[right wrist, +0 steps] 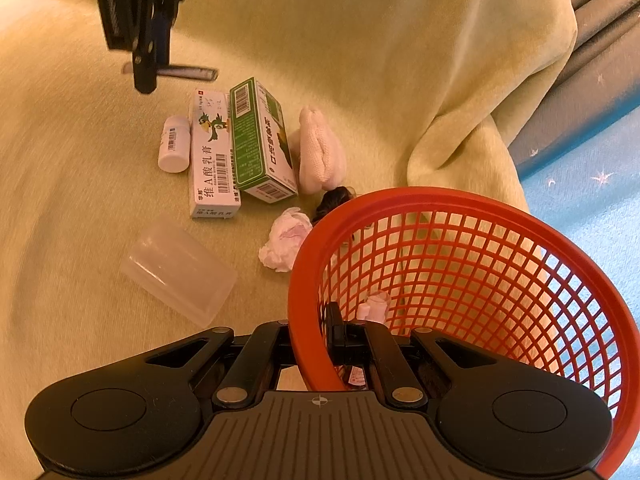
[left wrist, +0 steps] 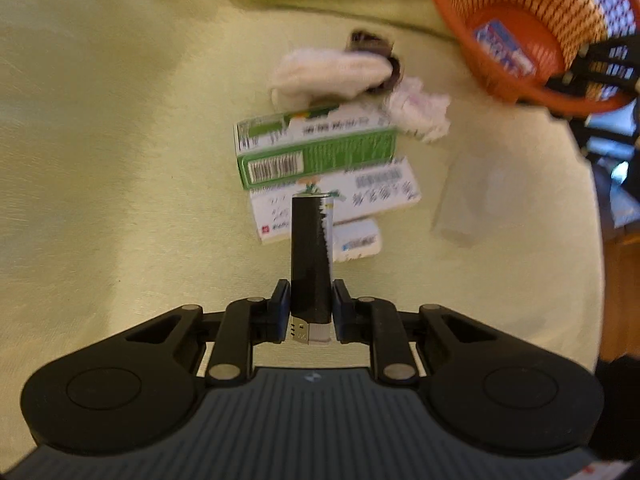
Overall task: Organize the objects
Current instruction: 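Carry the black lighter over the wastebasket and open the left tool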
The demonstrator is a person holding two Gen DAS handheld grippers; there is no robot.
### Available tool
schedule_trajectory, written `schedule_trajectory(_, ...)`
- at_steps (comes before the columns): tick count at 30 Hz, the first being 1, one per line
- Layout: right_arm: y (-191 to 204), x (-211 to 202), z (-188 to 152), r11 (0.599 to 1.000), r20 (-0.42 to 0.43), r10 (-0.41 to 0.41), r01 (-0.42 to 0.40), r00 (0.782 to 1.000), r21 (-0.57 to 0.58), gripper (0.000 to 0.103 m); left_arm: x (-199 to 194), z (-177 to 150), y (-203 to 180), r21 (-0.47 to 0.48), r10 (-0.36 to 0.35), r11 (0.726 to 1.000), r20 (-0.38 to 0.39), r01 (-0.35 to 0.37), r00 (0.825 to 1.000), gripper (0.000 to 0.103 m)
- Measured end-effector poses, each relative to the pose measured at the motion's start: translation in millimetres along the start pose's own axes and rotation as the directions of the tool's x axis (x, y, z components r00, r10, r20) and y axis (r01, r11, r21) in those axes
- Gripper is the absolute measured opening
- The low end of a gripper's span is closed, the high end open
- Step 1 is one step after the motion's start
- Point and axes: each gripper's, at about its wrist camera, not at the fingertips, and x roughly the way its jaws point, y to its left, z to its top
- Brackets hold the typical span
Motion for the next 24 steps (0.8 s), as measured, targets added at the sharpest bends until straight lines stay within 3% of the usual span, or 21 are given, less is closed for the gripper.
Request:
schedule_trajectory(5,-1,0,1,1.000,0.000,0.000,0.000,1.000,0.001,0.001,-26,11,-7,-0.049,-0.025,0.998,0.052,0.027,0.998,0.017)
schedule_trajectory(12,0,0,-1,1.000,0.003,-0.004,0.003,1.000,0.011,0.001,-56,42,-26,-0.048,-0.055,0.997,0.121,0.061,0.991,0.017)
schedule_trajectory(20,0,1,-3,1.000,0.006,-0.006,0.006,1.000,0.019,0.001,-67,80,-51,-0.002,-0.115,0.993,0.174,0.117,0.978,0.017)
schedule_trajectory(24,0,1,-2,1.000,0.006,-0.006,0.006,1.000,0.022,0.001,-67,94,-57,-0.026,-0.140,0.989,0.196,0.148,0.971,0.017)
